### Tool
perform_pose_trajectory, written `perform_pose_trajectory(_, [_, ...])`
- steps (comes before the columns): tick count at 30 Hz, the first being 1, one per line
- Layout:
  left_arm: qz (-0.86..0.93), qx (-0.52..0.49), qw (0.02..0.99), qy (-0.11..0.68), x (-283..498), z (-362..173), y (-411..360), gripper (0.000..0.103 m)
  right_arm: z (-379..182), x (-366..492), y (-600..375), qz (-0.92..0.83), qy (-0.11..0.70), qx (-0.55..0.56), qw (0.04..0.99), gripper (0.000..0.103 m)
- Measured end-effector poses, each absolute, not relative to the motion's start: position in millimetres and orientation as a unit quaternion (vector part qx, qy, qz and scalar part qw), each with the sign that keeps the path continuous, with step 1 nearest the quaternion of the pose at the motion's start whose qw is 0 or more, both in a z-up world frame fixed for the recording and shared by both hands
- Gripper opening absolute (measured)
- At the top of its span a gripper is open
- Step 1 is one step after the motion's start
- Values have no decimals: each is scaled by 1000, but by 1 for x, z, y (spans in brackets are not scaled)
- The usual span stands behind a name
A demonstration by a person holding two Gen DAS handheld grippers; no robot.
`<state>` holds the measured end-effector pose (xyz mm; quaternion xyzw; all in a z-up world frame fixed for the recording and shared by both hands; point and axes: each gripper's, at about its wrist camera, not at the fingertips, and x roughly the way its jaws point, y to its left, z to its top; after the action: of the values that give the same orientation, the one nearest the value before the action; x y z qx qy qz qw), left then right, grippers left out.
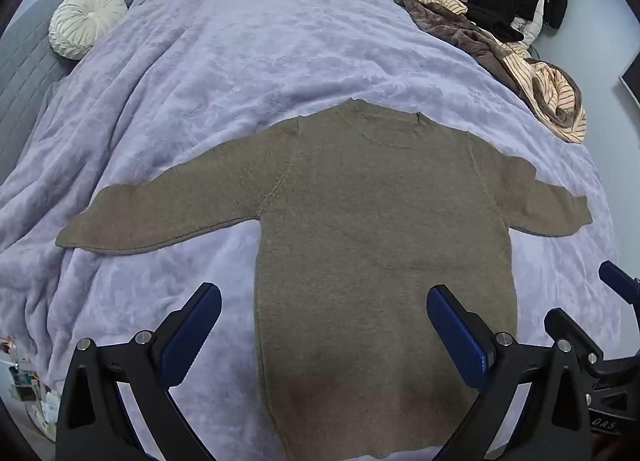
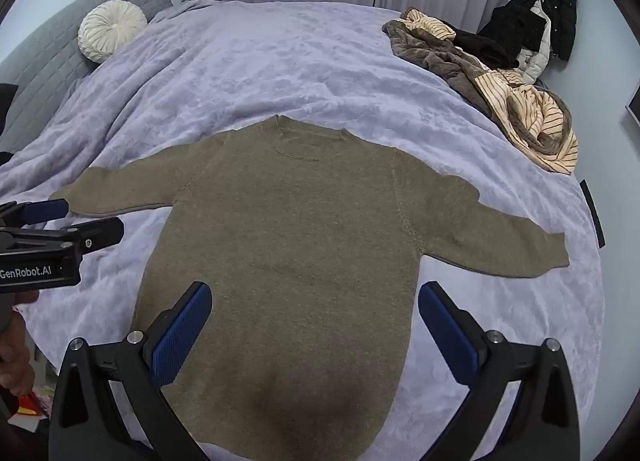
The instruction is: Fold small clothes
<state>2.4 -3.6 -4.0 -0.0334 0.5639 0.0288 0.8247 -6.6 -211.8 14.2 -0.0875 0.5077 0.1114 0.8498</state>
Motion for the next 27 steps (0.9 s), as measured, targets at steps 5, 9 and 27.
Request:
perform_pose_trajectory(5, [37, -57, 828, 556, 13, -7, 17, 103, 10, -6, -196, 94, 527, -113, 837, 103])
perform_pose_trajectory(9, [15, -55, 849, 525, 11, -3, 24, 103, 15, -16, -186, 73, 531, -96, 838, 103])
perform_pose_trajectory(27, [-30, -20, 847, 531, 18, 29, -17, 103, 47, -25, -186, 28, 525, -110, 843, 103])
